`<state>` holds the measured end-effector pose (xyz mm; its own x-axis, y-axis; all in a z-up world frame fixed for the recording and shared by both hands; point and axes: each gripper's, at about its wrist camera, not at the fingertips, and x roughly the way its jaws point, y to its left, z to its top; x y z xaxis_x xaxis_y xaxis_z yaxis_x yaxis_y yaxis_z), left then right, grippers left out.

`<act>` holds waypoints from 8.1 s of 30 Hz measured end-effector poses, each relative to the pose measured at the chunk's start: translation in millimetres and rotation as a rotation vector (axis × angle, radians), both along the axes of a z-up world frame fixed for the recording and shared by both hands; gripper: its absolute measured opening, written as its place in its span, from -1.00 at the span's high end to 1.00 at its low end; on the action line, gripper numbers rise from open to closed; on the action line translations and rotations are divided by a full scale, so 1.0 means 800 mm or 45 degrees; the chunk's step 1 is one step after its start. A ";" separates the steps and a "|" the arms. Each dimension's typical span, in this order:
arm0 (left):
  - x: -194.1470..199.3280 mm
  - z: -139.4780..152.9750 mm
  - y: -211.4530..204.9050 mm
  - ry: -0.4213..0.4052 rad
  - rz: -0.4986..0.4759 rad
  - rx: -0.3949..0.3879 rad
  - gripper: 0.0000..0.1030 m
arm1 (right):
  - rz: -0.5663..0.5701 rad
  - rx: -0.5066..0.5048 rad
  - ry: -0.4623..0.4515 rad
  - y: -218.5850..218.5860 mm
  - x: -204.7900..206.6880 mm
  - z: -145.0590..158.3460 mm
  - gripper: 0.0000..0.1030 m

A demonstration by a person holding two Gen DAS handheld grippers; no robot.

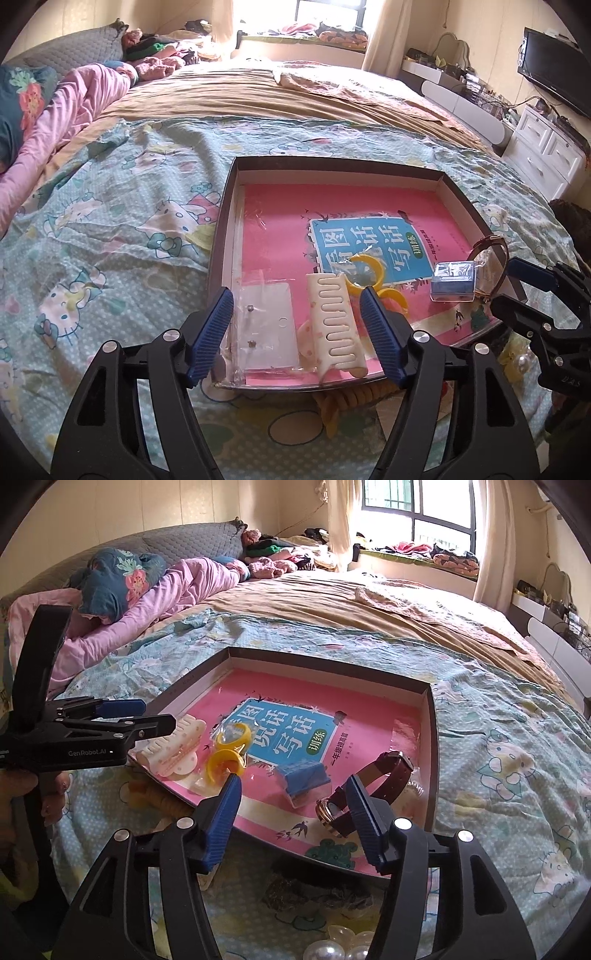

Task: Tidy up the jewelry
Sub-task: 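Carry the stud card and blue box into the box while both tools open to release, then withdraw both tools from the box toward the pearl earrings and red earring card, then grasp the pearl earrings with the right tool while the left tool grasps the red bead earring card, then carry the red earring card and pearl earrings into the box while both tools release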

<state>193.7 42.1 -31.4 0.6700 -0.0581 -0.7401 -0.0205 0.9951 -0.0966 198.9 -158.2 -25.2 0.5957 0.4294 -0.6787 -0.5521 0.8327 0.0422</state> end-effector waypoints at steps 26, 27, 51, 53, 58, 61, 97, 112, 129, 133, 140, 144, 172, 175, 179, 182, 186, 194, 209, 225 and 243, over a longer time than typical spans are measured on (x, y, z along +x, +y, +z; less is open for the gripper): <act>-0.047 0.066 -0.012 -0.148 0.007 -0.003 -0.81 | -0.091 0.123 -0.145 -0.049 -0.043 0.070 -0.78; -0.050 0.068 -0.012 -0.153 0.010 -0.004 -0.81 | -0.091 0.126 -0.148 -0.049 -0.044 0.072 -0.79; -0.106 0.084 -0.032 -0.178 -0.054 -0.005 -0.81 | -0.094 0.130 -0.172 -0.075 -0.087 0.088 -0.88; -0.110 0.079 -0.036 -0.168 -0.064 0.000 -0.81 | -0.096 0.126 -0.165 -0.079 -0.091 0.085 -0.88; -0.116 0.067 -0.042 -0.139 -0.081 0.016 -0.81 | -0.103 0.118 -0.133 -0.086 -0.097 0.075 -0.88; -0.119 0.064 -0.045 -0.131 -0.086 0.018 -0.81 | -0.108 0.118 -0.119 -0.089 -0.100 0.071 -0.88; -0.151 0.011 -0.089 0.008 -0.175 0.011 -0.82 | -0.076 0.077 -0.015 -0.093 -0.129 0.035 -0.88; -0.136 -0.013 -0.086 0.089 -0.155 -0.028 -0.81 | -0.108 0.049 0.084 -0.097 -0.119 -0.003 -0.88; -0.102 -0.030 -0.087 0.137 -0.143 -0.099 -0.81 | -0.186 0.045 0.209 -0.100 -0.082 -0.047 -0.87; -0.093 -0.036 -0.087 0.143 -0.134 -0.125 -0.81 | -0.180 0.042 0.224 -0.097 -0.075 -0.054 -0.67; -0.080 -0.044 -0.084 0.174 -0.107 -0.216 -0.73 | -0.182 0.051 0.249 -0.091 -0.061 -0.063 -0.17; -0.074 -0.048 -0.087 0.189 -0.098 -0.227 -0.64 | -0.176 0.069 0.240 -0.094 -0.058 -0.063 0.13; -0.054 -0.061 -0.126 0.190 -0.114 -0.036 -0.51 | -0.218 0.116 0.222 -0.118 -0.061 -0.057 0.13; -0.059 -0.058 -0.124 0.187 -0.118 -0.055 -0.50 | -0.215 0.114 0.219 -0.117 -0.063 -0.055 0.13; -0.069 -0.050 -0.121 0.171 -0.124 -0.082 -0.50 | -0.203 0.110 0.213 -0.116 -0.067 -0.051 0.13; -0.077 -0.043 -0.118 0.162 -0.129 -0.093 -0.50 | -0.190 0.107 0.209 -0.113 -0.070 -0.048 0.13; -0.088 -0.038 -0.115 0.156 -0.138 -0.095 -0.50 | -0.169 0.102 0.204 -0.108 -0.076 -0.042 0.13; -0.116 -0.032 -0.111 0.152 -0.164 -0.088 -0.50 | -0.123 0.097 0.190 -0.095 -0.090 -0.030 0.13; -0.144 -0.008 -0.097 0.081 -0.148 -0.084 -0.50 | -0.039 0.097 0.145 -0.070 -0.115 -0.005 0.13; -0.150 0.010 -0.064 0.023 -0.070 -0.109 -0.50 | 0.046 0.120 0.112 -0.037 -0.123 0.012 0.13; -0.132 0.026 -0.043 -0.031 -0.030 -0.111 -0.50 | 0.067 0.148 0.064 -0.020 -0.103 0.028 0.13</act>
